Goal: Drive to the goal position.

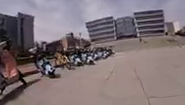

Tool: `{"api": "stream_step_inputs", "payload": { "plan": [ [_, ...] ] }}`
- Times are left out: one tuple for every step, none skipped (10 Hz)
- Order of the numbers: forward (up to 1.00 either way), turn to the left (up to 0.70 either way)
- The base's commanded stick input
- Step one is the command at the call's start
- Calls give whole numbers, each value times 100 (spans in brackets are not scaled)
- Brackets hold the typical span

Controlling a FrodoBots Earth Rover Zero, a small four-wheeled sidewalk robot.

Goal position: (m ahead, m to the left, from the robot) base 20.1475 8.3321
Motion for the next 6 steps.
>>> {"api": "stream_step_inputs", "payload": {
  "plan": [
    [100,-20],
    [100,-8],
    [100,0],
    [100,0],
    [100,0],
    [100,0]
  ]
}}
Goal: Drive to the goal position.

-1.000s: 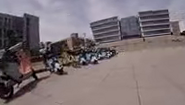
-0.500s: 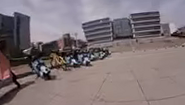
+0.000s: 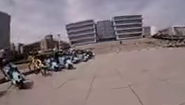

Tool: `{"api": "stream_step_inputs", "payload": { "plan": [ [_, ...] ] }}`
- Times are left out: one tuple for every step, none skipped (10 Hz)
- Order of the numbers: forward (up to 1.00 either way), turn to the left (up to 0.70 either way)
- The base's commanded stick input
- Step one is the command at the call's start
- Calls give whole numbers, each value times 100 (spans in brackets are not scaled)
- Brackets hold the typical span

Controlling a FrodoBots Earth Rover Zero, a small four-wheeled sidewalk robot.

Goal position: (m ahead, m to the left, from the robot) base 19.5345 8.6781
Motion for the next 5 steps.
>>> {"api": "stream_step_inputs", "payload": {
  "plan": [
    [100,0],
    [100,0],
    [100,0],
    [100,0],
    [100,0]
  ]
}}
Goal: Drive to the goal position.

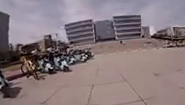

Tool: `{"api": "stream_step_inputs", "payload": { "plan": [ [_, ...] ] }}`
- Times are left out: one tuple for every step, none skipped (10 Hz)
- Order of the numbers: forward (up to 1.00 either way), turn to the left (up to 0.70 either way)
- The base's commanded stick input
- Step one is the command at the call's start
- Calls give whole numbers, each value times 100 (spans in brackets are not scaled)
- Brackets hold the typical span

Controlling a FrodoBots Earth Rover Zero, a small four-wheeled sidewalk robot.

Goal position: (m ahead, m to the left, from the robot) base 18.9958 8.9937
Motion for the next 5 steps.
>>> {"api": "stream_step_inputs", "payload": {
  "plan": [
    [100,0],
    [100,0],
    [100,0],
    [100,0],
    [100,-8]
  ]
}}
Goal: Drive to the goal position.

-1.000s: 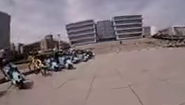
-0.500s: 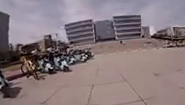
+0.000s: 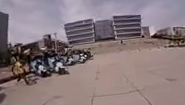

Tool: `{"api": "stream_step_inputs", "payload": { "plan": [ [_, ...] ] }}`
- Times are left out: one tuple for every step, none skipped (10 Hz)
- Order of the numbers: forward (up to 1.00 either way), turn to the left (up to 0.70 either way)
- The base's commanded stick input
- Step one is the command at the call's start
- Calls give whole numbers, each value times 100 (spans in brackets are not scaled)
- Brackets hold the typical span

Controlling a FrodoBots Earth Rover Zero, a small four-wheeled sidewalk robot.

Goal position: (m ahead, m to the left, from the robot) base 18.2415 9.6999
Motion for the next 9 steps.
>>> {"api": "stream_step_inputs", "payload": {
  "plan": [
    [100,-16],
    [100,-22],
    [100,-29],
    [100,-35],
    [100,-26],
    [100,0],
    [100,0],
    [100,0],
    [100,0]
  ]
}}
